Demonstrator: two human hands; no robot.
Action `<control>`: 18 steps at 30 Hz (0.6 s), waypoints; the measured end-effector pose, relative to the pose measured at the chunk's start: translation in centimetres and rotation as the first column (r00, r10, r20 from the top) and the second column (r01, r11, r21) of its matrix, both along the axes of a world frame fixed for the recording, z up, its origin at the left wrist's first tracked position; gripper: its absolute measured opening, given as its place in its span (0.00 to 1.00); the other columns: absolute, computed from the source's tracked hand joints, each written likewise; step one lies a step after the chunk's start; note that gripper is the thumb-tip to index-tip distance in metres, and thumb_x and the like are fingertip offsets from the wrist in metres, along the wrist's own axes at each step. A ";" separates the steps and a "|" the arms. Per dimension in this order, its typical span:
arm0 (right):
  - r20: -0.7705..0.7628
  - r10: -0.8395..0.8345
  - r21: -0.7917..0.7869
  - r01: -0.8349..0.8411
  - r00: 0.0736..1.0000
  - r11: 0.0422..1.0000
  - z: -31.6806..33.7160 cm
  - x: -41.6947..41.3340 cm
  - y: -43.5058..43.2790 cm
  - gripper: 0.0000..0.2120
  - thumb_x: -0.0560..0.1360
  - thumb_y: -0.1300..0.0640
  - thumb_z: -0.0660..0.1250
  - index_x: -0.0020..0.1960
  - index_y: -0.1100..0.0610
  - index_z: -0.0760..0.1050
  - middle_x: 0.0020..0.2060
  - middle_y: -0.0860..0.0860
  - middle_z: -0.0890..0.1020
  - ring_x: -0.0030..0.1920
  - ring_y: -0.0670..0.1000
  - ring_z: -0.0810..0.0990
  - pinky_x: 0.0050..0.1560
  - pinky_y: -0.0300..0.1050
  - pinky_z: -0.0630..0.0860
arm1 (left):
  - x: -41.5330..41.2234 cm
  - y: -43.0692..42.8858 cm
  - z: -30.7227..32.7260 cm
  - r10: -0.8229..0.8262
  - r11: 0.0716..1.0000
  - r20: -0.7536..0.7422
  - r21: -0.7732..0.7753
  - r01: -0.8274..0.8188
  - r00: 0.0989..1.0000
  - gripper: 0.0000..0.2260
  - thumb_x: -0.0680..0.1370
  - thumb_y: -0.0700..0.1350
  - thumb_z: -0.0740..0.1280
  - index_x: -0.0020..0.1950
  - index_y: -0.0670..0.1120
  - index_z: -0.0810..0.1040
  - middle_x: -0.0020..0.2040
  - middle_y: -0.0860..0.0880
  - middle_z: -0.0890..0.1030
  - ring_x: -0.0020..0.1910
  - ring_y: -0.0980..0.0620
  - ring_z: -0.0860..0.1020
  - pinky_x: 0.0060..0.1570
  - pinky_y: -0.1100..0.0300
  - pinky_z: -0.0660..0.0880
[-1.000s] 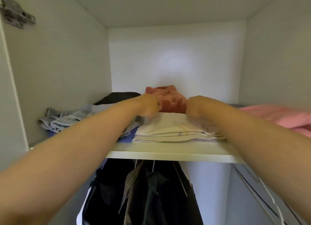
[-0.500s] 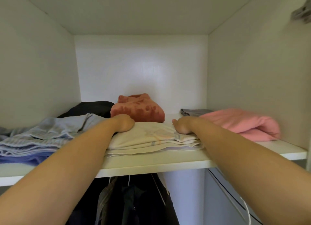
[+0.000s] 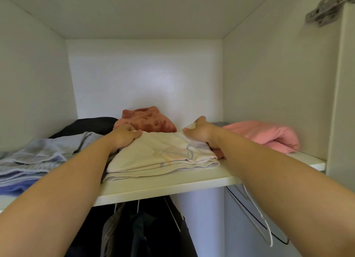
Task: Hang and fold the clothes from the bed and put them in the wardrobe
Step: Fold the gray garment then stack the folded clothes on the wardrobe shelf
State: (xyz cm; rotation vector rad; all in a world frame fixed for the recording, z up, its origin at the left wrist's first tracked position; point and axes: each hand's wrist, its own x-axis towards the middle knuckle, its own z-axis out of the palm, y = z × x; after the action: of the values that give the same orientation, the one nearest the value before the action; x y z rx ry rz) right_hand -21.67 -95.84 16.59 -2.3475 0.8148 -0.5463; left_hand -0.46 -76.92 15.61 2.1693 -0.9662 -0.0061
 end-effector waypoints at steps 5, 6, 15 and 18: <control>0.054 0.002 0.103 -0.007 0.999 0.995 1.5 -1.1 1.2 0.28 0.86 0.53 0.52 0.80 0.62 0.47 0.73 0.58 0.67 0.66 0.58 0.71 0.70 0.48 0.67 | -0.4 0.4 0.3 -0.065 0.986 -0.044 -0.159 0.057 0.997 0.10 0.82 0.54 0.66 0.51 0.48 0.78 0.53 0.49 0.80 0.50 0.50 0.78 0.56 0.52 0.77; 0.082 -0.003 0.072 -0.002 0.997 0.997 2.2 -1.4 1.5 0.26 0.86 0.55 0.51 0.80 0.64 0.48 0.72 0.58 0.68 0.66 0.58 0.71 0.68 0.47 0.66 | -0.5 0.3 0.7 -0.065 0.982 -0.050 -0.183 0.055 0.997 0.11 0.82 0.54 0.66 0.54 0.47 0.79 0.55 0.48 0.81 0.53 0.48 0.79 0.61 0.48 0.76; 0.082 -0.148 -0.492 0.169 0.986 0.854 12.9 -7.3 -3.1 0.23 0.80 0.55 0.67 0.71 0.60 0.64 0.65 0.61 0.75 0.63 0.61 0.75 0.53 0.45 0.69 | -5.7 -6.9 7.7 -0.128 0.962 -0.024 -0.247 0.118 0.991 0.16 0.82 0.61 0.62 0.51 0.49 0.78 0.54 0.52 0.79 0.46 0.54 0.77 0.40 0.60 0.69; 0.025 -0.236 -0.609 0.202 0.971 0.767 15.0 -9.9 -6.6 0.17 0.79 0.55 0.69 0.65 0.57 0.70 0.63 0.59 0.77 0.60 0.61 0.76 0.51 0.45 0.69 | -8.7 -11.9 8.9 -0.159 0.969 -0.025 -0.198 0.151 0.987 0.21 0.84 0.59 0.58 0.63 0.44 0.77 0.60 0.47 0.77 0.51 0.50 0.75 0.51 0.58 0.68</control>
State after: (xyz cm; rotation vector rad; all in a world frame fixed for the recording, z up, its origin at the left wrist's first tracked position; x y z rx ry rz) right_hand -31.57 -102.46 31.57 -2.8754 1.0703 -0.9733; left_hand -9.14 -88.86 24.48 1.9041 -1.0655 -0.0291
